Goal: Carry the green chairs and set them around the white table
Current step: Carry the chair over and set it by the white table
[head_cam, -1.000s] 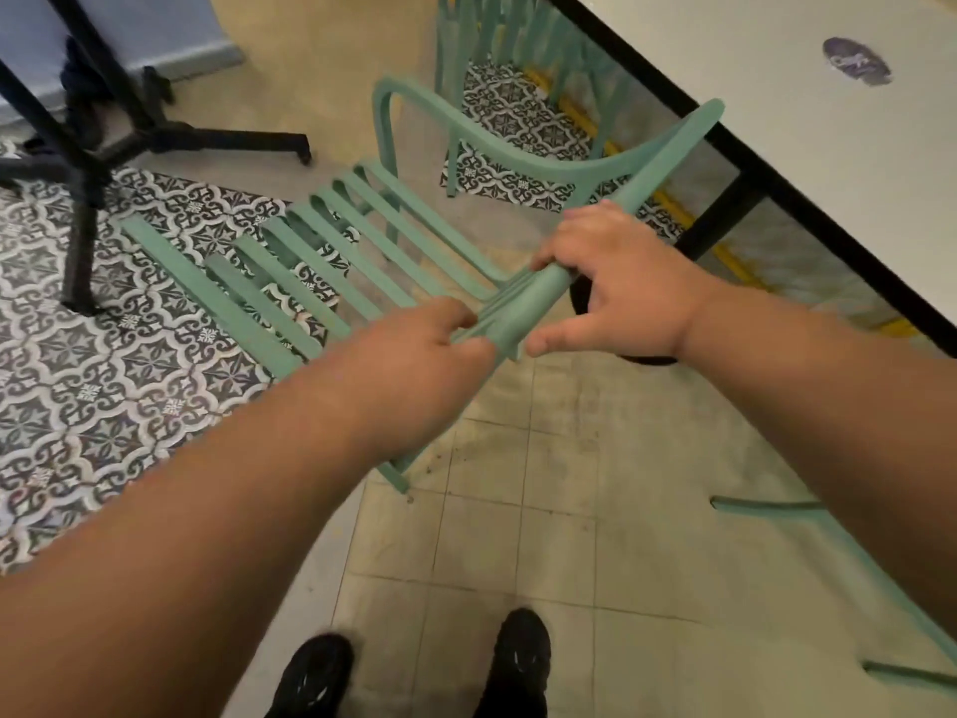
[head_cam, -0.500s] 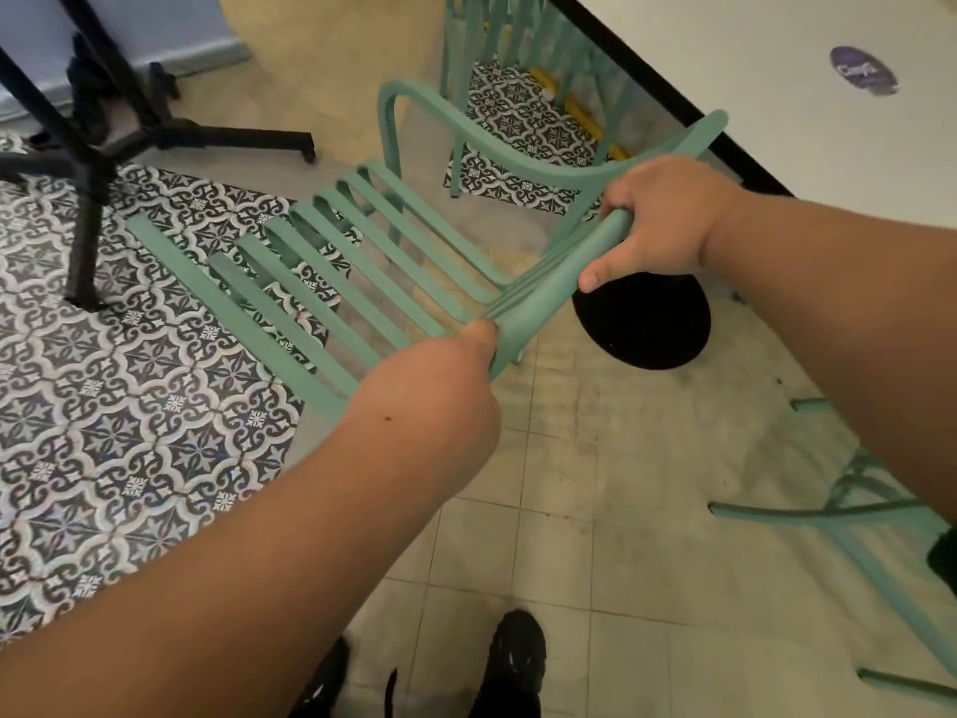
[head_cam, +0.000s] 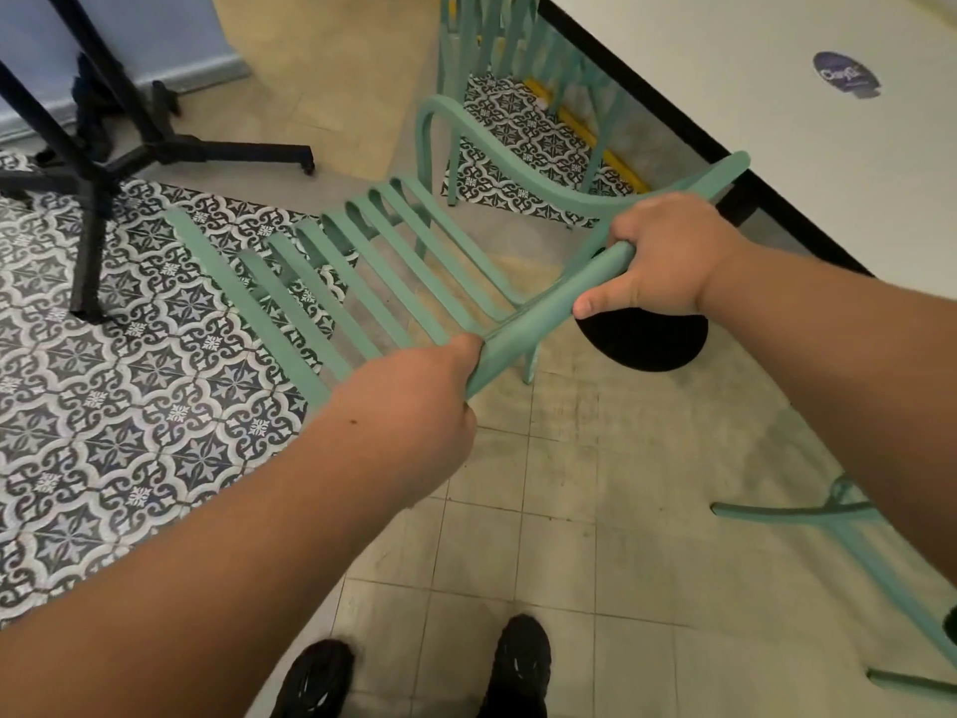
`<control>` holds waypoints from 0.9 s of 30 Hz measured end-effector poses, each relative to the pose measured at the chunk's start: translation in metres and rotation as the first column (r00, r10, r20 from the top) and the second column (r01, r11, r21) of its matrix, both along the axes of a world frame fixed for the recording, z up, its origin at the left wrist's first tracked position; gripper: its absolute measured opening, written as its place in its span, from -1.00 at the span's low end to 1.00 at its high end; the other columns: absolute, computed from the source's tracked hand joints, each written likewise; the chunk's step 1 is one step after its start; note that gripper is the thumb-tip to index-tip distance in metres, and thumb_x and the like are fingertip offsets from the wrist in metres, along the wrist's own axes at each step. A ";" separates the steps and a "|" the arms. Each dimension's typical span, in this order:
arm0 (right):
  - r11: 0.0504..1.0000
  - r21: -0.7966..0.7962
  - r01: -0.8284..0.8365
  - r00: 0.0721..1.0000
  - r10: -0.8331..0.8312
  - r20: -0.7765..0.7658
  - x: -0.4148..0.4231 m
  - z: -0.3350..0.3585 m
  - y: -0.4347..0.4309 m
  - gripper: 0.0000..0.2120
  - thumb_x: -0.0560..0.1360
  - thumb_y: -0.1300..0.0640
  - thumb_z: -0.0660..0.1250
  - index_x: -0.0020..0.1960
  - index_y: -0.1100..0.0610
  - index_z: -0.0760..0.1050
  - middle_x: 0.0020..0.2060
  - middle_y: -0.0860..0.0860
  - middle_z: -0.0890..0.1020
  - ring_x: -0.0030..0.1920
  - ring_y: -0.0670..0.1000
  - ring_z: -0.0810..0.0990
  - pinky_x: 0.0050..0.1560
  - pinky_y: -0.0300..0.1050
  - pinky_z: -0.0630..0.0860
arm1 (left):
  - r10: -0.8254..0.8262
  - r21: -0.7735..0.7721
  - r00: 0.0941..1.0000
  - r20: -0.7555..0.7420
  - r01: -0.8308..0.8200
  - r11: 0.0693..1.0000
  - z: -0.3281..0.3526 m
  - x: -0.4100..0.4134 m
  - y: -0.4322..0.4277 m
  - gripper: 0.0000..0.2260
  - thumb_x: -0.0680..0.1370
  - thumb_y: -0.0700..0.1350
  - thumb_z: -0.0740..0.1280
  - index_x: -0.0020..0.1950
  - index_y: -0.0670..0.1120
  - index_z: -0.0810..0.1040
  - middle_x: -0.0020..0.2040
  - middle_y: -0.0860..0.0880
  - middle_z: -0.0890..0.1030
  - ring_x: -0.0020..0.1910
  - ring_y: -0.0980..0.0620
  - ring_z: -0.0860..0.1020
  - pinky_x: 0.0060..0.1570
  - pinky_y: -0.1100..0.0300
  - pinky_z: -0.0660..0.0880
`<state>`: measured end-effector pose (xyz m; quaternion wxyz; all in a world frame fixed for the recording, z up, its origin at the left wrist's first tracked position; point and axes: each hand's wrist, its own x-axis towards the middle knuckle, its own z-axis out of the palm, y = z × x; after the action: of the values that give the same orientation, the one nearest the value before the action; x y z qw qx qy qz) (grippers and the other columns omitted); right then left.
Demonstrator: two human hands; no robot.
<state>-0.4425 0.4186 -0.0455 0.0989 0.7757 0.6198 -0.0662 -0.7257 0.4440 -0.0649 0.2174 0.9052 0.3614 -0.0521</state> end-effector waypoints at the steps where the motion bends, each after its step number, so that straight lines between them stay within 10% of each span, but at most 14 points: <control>1: 1.000 0.009 0.001 1.000 -0.001 0.008 -0.002 -0.001 -0.004 0.03 -0.10 -0.84 -0.09 -0.25 0.04 0.47 -0.27 0.01 0.54 -0.18 0.09 0.49 -0.11 0.04 0.46 | -0.014 0.006 1.000 0.002 0.014 1.000 0.001 -0.003 0.001 -0.85 0.60 -0.11 0.22 0.13 0.08 0.34 -0.30 0.05 0.51 -0.39 0.06 0.51 -0.46 0.16 0.39; 27: 0.955 0.104 0.279 0.955 -0.287 0.071 -0.075 -0.009 -0.058 -0.07 0.05 -0.83 -0.19 -0.29 -0.02 0.41 -0.33 -0.04 0.50 -0.16 0.09 0.50 0.15 0.16 0.40 | -0.287 0.080 0.956 -0.062 0.291 0.953 0.004 -0.054 0.068 -0.77 0.52 -0.02 0.35 0.11 0.25 0.44 -0.30 0.14 0.55 -0.34 0.19 0.51 -0.34 0.16 0.50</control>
<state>-0.5176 0.3609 -0.0549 0.0786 0.8624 0.4998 -0.0178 -0.7798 0.5122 -0.0609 0.1583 0.9554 0.2323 -0.0900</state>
